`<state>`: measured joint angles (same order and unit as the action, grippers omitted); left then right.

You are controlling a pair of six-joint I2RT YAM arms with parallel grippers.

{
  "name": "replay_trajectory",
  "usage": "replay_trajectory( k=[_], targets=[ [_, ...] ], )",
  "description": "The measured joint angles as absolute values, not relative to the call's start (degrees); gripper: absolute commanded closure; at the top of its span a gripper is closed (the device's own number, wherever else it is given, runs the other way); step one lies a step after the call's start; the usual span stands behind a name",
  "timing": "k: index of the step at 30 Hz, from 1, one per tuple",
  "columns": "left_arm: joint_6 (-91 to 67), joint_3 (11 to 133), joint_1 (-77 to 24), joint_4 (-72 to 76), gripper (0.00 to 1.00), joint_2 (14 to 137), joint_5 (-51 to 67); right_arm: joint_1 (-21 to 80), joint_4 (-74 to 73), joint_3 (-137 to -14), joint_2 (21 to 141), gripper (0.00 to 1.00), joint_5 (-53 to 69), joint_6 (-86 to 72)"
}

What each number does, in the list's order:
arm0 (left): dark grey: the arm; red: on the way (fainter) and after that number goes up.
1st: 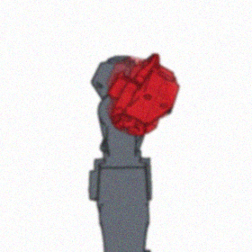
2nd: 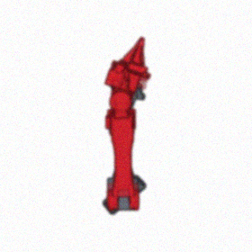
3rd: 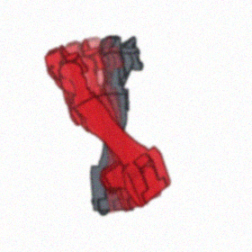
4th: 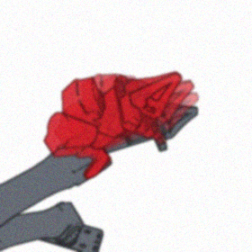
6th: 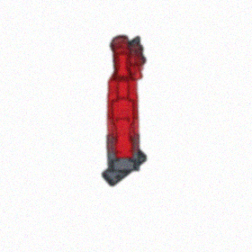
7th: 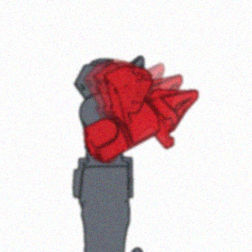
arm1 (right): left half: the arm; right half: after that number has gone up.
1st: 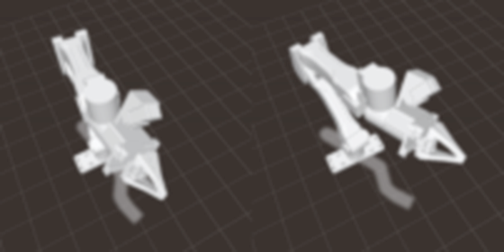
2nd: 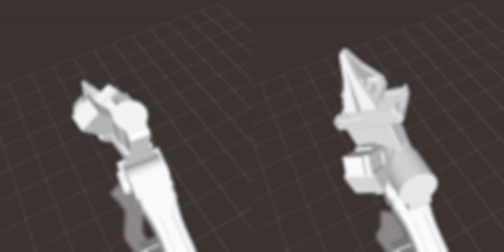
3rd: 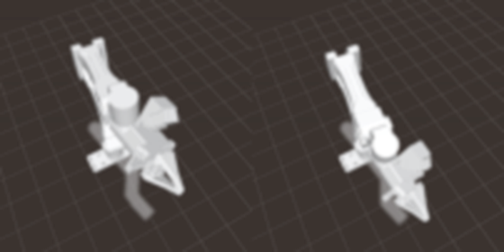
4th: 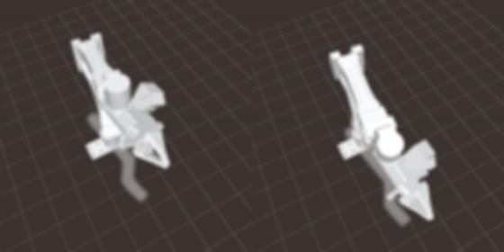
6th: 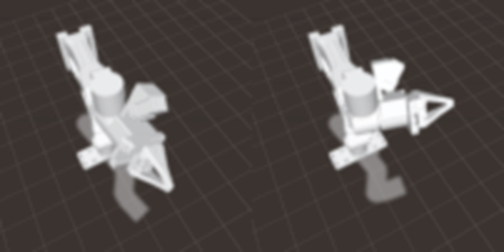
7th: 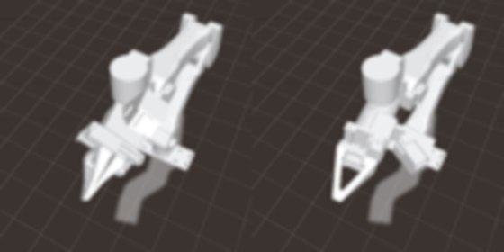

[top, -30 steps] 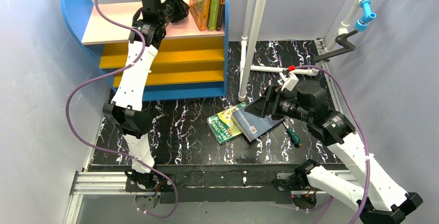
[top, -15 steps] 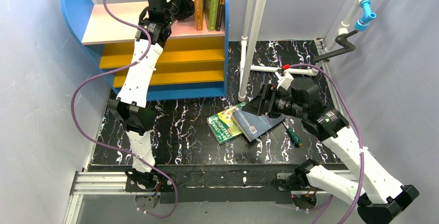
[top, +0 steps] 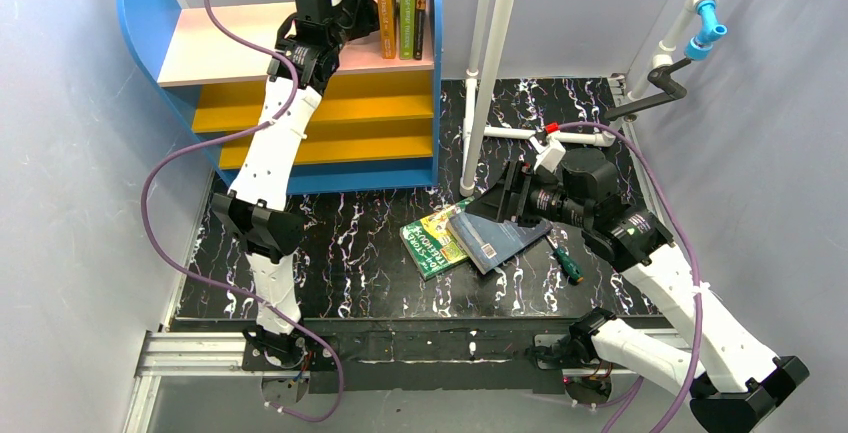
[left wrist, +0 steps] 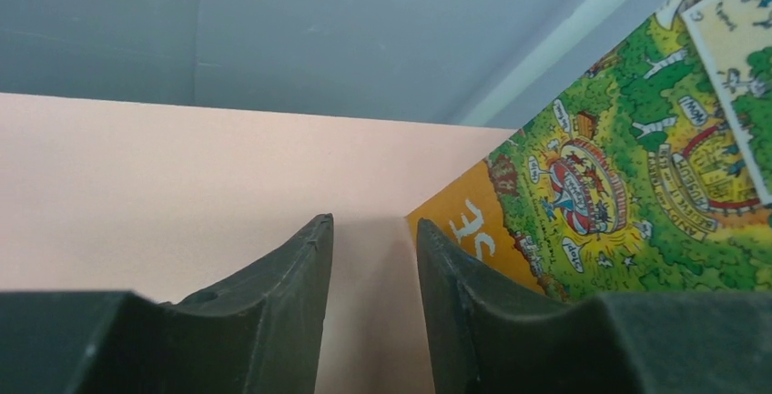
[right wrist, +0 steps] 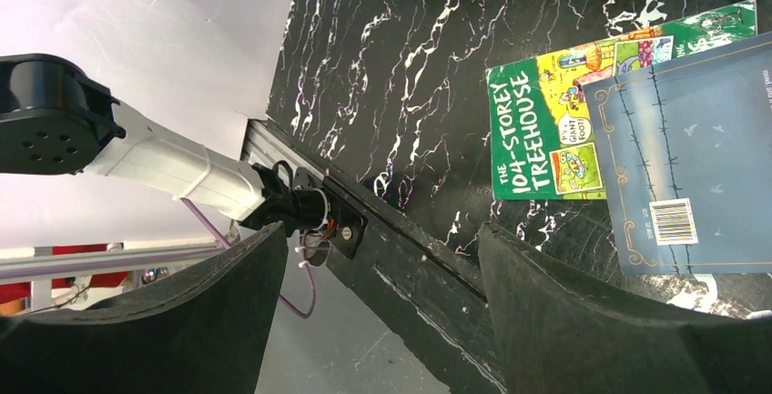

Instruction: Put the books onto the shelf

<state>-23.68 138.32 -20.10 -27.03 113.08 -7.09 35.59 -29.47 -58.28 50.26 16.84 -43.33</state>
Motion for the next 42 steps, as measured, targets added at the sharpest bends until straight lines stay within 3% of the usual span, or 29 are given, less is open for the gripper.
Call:
replay_trajectory(
  k=[11,16,22,27,31,35,42],
  targets=[
    [-17.96,138.17,-20.47,-28.40,0.54,111.09,-14.46,35.59,-28.95,-58.28,50.26,0.15,16.62,-43.35],
    [-15.94,135.68,-20.47,-28.97,0.51,107.70,-16.91,35.59,-35.16,-59.66,50.52,0.15,11.05,-44.23],
    [-13.61,119.74,-20.80,-31.40,0.49,91.83,-19.79,35.59,-48.93,-59.92,49.84,0.13,-4.25,-49.58],
    [-12.56,105.51,-27.86,-33.41,0.46,73.58,-23.31,35.16,-51.57,-49.52,45.10,0.10,-8.95,-56.99],
    [-14.24,98.06,-35.53,-36.88,0.43,64.14,-23.53,34.33,-46.63,-36.45,40.07,0.09,-7.44,-63.11],
    [-19.68,90.39,-38.30,-42.59,0.27,58.72,-23.79,33.19,-38.72,-26.37,35.68,0.10,-5.19,-68.40],
    [-30.94,77.65,-44.07,-50.17,0.17,57.12,-21.67,30.30,-20.14,-17.58,37.56,0.11,-1.32,-72.23]
  ],
)
